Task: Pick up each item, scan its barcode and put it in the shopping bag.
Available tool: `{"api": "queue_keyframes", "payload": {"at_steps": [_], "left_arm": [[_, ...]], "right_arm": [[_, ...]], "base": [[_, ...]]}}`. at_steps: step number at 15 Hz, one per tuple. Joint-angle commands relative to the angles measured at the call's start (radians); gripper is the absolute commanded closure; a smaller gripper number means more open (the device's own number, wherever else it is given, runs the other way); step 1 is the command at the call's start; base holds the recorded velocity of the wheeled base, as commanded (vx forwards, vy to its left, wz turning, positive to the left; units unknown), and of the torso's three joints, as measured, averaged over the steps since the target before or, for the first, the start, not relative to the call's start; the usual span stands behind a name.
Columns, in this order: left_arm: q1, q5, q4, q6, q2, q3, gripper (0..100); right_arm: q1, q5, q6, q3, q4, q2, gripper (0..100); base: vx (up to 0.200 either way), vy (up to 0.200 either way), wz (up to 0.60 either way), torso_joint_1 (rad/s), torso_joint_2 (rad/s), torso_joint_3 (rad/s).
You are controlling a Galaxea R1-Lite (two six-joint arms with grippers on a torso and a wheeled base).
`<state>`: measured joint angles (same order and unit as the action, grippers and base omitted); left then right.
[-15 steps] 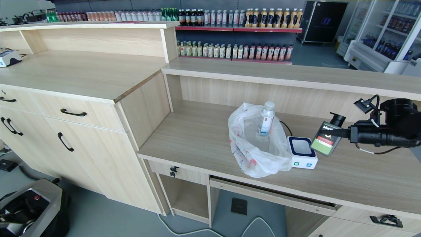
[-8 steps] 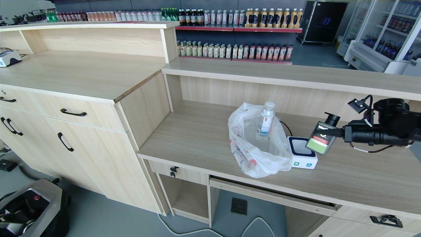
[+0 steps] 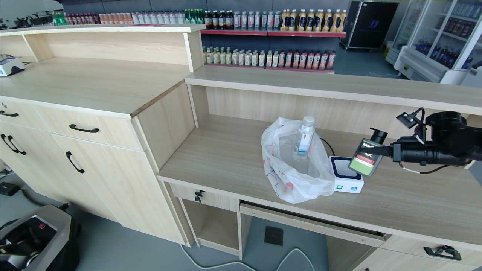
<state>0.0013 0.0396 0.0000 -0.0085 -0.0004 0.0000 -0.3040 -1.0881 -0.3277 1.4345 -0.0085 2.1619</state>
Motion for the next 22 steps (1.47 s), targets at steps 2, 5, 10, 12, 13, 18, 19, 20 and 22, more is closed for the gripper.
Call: {"api": "queue_keyframes", "payload": {"at_steps": [2, 5, 10, 12, 13, 18, 19, 20, 22], "left_arm": [[0.000, 0.000, 0.000, 0.001, 0.000, 0.000, 0], [0.000, 0.000, 0.000, -0.001, 0.000, 0.000, 0], [0.000, -0.001, 0.000, -0.001, 0.000, 0.000, 0], [0.000, 0.000, 0.000, -0.001, 0.000, 0.000, 0], [0.000, 0.000, 0.000, -0.001, 0.000, 0.000, 0], [0.000, 0.000, 0.000, -0.001, 0.000, 0.000, 0], [0.000, 0.000, 0.000, -0.001, 0.000, 0.000, 0], [0.000, 0.000, 0.000, -0.001, 0.000, 0.000, 0], [0.000, 0.000, 0.000, -0.001, 0.000, 0.000, 0]], "right_arm": [[-0.010, 0.031, -0.005, -0.019, 0.009, -0.232, 100], [-0.033, 0.320, -0.033, -0.126, 0.021, -0.475, 100], [0.028, 0.605, -0.051, -0.391, -0.185, -0.712, 100], [0.128, 0.883, -0.050, -0.514, -0.426, -0.726, 100], [0.198, 1.050, -0.045, -0.542, -0.487, -0.725, 100], [0.347, 1.177, -0.033, -0.674, -0.528, -0.777, 100], [0.356, 1.177, -0.031, -0.683, -0.527, -0.786, 100], [0.365, 1.177, -0.011, -0.686, -0.522, -0.794, 100], [0.365, 1.176, 0.013, -0.687, -0.524, -0.778, 100]], "base": [[0.000, 0.000, 0.00, 0.000, 0.00, 0.000], [0.000, 0.000, 0.00, 0.000, 0.00, 0.000], [0.000, 0.000, 0.00, 0.000, 0.00, 0.000], [0.000, 0.000, 0.00, 0.000, 0.00, 0.000], [0.000, 0.000, 0.00, 0.000, 0.00, 0.000], [0.000, 0.000, 0.24, 0.000, 0.00, 0.001], [0.000, 0.000, 0.60, 0.002, 0.01, -0.002], [0.000, 0.000, 0.60, -0.002, 0.00, 0.002], [0.000, 0.000, 0.60, 0.010, 0.00, 0.000]]}}
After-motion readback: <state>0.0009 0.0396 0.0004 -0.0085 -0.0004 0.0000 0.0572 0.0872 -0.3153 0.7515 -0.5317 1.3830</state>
